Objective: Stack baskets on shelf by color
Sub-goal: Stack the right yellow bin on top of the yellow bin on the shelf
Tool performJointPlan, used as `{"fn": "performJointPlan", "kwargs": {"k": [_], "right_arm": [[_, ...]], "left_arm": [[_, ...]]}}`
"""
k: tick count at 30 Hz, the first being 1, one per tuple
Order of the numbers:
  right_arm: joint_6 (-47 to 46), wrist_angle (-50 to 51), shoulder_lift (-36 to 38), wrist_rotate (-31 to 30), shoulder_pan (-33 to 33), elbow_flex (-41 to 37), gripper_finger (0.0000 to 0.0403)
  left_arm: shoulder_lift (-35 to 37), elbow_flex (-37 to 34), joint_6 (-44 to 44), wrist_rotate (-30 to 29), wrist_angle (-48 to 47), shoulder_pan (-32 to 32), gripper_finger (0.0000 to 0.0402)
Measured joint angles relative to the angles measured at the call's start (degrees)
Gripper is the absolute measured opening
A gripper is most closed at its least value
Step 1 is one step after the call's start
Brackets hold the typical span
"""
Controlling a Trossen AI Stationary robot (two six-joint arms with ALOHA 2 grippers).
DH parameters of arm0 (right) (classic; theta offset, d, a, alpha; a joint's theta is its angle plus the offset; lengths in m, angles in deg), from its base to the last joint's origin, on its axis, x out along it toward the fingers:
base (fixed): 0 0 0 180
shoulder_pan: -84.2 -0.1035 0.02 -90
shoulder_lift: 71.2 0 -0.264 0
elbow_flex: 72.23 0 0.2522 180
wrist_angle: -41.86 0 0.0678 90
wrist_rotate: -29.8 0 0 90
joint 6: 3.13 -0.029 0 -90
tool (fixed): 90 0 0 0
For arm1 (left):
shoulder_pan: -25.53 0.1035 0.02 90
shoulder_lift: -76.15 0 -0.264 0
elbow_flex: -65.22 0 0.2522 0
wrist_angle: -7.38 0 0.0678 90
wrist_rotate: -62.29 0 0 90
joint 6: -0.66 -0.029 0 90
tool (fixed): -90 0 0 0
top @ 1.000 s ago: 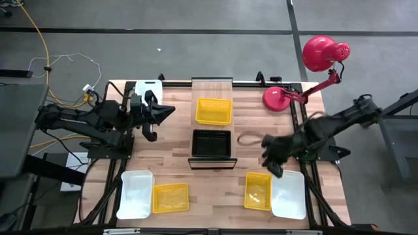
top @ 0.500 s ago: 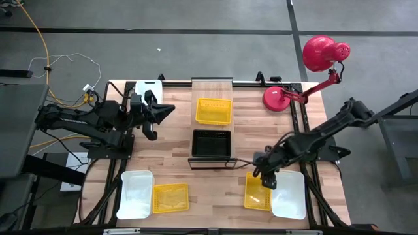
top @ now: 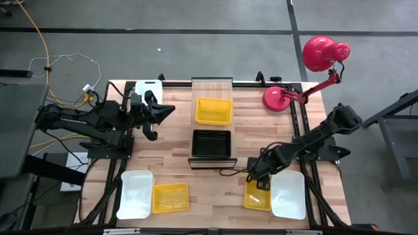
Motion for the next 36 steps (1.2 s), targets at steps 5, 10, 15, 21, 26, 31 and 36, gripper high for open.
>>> {"fn": "performJointPlan", "kwargs": {"k": [5, 10, 15, 21, 26, 31, 36], "right_arm": [[1.2, 0.1, -1.9, 0.1, 0.0, 0.0, 0.0112], [1.1, -0.9, -1.8, 1.6, 0.0, 0.0, 0.0022], [1.9, -0.8, 3.1, 5.2, 0.0, 0.0, 0.0010], [-1.3, -1.6, 16.4, 16.2, 1.5, 2.4, 0.0002], [-7.6, -8.5, 25.0, 9.0, 5.3, 11.5, 0.0002], [-14.9, -6.8, 25.1, -20.8, 12.7, 21.5, 0.0001], [-16.8, -4.7, 21.2, -28.4, 22.1, 27.3, 0.0001]], "left_arm": [[0.0, 0.0, 0.0, 0.0, 0.0, 0.0, 0.0000], [0.0, 0.0, 0.0, 0.0, 0.0, 0.0, 0.0000], [0.0, 0.0, 0.0, -0.5, -0.5, 0.0, 0.0000], [0.0, 0.0, 0.0, -0.9, -0.6, 0.0, 0.0000], [0.0, 0.0, 0.0, -0.9, -0.5, 0.0, 0.0000], [0.0, 0.0, -4.9, 6.0, 7.5, 0.0, 0.0000], [0.1, 0.0, -10.8, 12.6, 17.6, -0.1, 0.0000]]}}
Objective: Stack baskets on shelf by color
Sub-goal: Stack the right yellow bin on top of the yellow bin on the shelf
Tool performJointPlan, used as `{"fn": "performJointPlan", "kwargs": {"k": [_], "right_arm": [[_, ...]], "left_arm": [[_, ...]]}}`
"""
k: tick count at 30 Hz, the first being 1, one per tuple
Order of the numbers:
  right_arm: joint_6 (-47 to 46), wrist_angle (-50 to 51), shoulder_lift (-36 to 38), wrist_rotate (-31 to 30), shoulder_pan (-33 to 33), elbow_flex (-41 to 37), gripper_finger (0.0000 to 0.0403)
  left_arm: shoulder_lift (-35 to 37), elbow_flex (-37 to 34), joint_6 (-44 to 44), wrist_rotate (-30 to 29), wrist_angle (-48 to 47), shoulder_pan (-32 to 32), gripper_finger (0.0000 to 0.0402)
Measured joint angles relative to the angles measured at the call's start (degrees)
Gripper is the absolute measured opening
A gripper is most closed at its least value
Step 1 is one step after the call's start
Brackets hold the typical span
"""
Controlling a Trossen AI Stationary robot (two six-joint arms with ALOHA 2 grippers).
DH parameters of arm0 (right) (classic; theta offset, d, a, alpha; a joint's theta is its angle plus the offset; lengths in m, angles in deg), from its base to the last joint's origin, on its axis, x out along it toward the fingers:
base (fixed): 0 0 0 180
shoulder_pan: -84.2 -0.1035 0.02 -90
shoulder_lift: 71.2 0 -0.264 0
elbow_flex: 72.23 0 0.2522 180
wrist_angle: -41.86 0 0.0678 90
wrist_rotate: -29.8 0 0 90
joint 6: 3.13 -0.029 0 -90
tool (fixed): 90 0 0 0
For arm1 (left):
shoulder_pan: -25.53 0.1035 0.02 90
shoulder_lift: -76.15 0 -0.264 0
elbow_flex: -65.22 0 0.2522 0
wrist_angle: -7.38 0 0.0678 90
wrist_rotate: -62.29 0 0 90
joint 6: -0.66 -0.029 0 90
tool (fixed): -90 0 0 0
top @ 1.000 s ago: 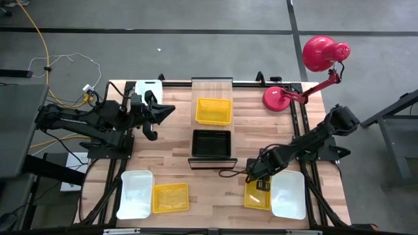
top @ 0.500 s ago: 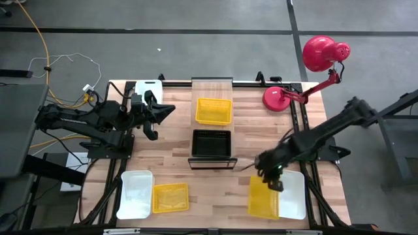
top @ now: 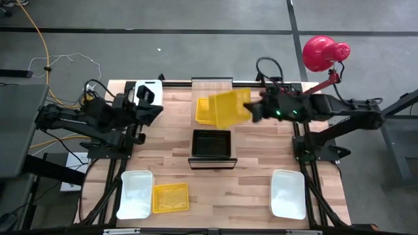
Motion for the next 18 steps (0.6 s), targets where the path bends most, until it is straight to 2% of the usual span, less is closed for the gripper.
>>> {"fn": "performJointPlan", "kwargs": {"k": [4, 10, 18], "right_arm": [[-1.7, 1.1, -6.6, 0.7, 4.5, 2.7, 0.0001], [-6.9, 3.1, -15.4, 1.0, 7.9, 6.9, 0.0000], [-16.8, 7.5, -19.4, 9.9, 11.4, 9.1, 0.0000]], "left_arm": [[1.0, 0.0, -0.2, -0.4, 0.2, 0.1, 0.0000], [1.6, 0.0, 0.2, -0.5, -4.3, 0.1, 0.0000], [1.8, 0.0, 1.8, -0.4, -11.6, 0.1, 0.0000]]}}
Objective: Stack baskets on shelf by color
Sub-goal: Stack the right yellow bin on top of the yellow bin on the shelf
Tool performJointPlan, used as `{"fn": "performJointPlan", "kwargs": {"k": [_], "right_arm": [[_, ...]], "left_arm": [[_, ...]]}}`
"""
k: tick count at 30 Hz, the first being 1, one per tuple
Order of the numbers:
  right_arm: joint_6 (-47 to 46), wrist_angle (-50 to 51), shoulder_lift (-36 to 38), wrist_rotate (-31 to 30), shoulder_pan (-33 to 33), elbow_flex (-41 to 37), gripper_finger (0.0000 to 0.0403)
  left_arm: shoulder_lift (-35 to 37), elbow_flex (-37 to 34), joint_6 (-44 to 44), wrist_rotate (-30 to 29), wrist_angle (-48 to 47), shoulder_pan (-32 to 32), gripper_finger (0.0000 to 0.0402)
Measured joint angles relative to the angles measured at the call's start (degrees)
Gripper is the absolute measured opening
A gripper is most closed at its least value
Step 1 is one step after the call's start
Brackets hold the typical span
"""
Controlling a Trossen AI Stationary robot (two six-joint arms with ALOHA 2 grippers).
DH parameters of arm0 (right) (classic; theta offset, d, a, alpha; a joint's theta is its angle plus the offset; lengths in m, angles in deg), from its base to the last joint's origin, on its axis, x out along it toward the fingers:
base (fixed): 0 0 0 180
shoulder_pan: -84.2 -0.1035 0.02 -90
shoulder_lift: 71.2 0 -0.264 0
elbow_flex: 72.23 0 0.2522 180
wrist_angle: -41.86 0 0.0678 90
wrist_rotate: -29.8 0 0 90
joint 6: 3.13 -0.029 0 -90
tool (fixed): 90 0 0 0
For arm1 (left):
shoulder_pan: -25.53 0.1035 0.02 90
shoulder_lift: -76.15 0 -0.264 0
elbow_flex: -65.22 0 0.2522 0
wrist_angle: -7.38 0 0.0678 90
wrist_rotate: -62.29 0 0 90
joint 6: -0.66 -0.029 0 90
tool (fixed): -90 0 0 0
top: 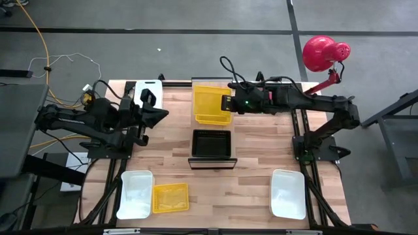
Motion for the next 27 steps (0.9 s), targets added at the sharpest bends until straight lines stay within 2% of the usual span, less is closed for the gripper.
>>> {"fn": "performJointPlan", "kwargs": {"k": [3, 8, 11, 18, 22, 27], "right_arm": [[-2.2, 2.6, -0.6, 2.4, 0.9, 0.1, 0.0000], [-3.7, 5.8, -1.4, 1.0, 1.1, 0.1, 0.0000], [-6.2, 7.4, -2.1, 2.1, 1.6, 0.1, 0.0000], [-6.7, 7.4, -3.2, 3.9, 2.1, 0.1, 0.0002], [-5.9, 7.8, -3.7, 5.4, 2.1, 0.0, 0.0028], [-5.4, 7.6, -3.9, 5.4, 2.1, 0.0, 0.0088]], "left_arm": [[0.0, 0.0, 0.0, 0.0, -2.5, 0.0, 0.0000], [0.0, 0.0, 0.1, 0.0, -3.8, 0.0, 0.0000], [0.0, 0.0, 0.6, -0.1, -3.8, 0.0, 0.0000], [0.0, 0.0, 1.0, 0.0, -5.3, 0.0, 0.0000], [0.0, 0.0, 1.0, 0.0, -5.6, 0.0, 0.0000], [0.0, 0.0, 1.0, 0.1, -6.6, 0.0, 0.0000]]}}
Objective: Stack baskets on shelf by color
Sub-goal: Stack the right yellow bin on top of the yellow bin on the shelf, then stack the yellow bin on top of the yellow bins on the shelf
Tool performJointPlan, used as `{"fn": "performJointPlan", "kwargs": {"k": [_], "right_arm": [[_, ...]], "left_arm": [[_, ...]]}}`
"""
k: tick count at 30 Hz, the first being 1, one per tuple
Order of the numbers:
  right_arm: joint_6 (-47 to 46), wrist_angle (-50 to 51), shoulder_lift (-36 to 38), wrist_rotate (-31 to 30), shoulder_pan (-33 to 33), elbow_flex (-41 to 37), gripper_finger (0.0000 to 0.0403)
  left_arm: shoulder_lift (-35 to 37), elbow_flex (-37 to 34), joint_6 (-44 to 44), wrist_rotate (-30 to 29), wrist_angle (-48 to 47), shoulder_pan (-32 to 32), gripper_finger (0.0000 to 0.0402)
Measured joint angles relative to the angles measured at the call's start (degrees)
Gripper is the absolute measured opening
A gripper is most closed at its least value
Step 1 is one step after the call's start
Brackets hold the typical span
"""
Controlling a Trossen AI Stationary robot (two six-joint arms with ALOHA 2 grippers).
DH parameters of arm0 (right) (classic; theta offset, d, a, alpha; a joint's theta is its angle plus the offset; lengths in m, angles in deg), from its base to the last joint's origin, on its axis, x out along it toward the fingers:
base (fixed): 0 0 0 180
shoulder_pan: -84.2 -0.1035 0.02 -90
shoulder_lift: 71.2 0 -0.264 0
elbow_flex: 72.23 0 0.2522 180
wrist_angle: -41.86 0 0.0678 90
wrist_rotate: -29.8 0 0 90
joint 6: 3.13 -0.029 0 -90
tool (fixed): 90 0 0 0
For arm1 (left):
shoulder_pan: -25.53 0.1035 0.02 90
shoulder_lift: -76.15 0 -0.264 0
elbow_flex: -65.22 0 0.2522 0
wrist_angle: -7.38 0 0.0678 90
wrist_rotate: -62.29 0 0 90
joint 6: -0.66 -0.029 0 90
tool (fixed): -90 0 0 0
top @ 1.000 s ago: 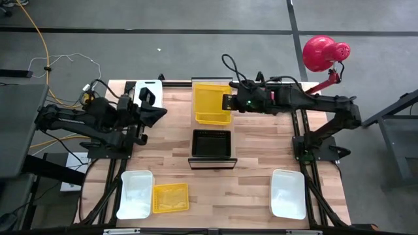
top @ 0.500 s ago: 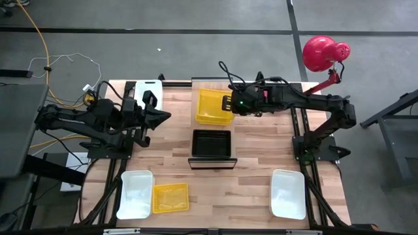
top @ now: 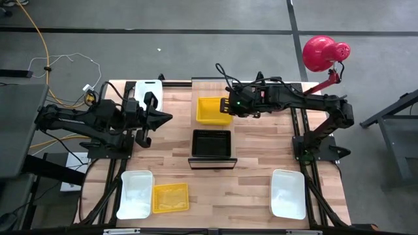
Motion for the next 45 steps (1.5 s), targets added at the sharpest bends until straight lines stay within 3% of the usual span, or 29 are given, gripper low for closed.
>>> {"fn": "performJointPlan", "kwargs": {"k": [8, 17, 21, 28, 32, 38, 45], "right_arm": [[5.4, -1.2, 1.6, -2.7, 0.3, 0.0, 0.0170], [14.5, 5.5, 4.0, -2.8, 0.0, 0.0, 0.0180], [17.1, 9.0, 3.9, -5.3, -0.5, -1.8, 0.0153], [21.5, 0.0, 4.0, -2.8, 4.0, -9.5, 0.0011], [23.1, -5.1, 4.0, -1.8, 6.0, -11.7, 0.0024], [27.5, -7.0, 4.0, -2.4, 7.4, -12.1, 0.0005], [29.6, -7.9, 4.0, 3.4, 7.3, -12.1, 0.0002]], "left_arm": [[0.0, 0.0, 0.0, 0.0, -0.3, 0.0, 0.0000], [0.0, 0.0, 0.0, -0.1, -0.3, 0.0, 0.0000], [0.0, 0.0, 0.4, -0.2, -0.3, 0.0, 0.0000], [0.0, 0.0, 0.5, -2.6, -0.3, 0.0, 0.0000], [0.0, 0.0, 1.4, -2.9, -0.3, 0.0, 0.0000], [0.0, 0.0, 2.2, -3.0, -0.3, 0.0, 0.0000], [0.0, 0.0, 3.5, -5.0, -0.3, 0.0, 0.0000]]}}
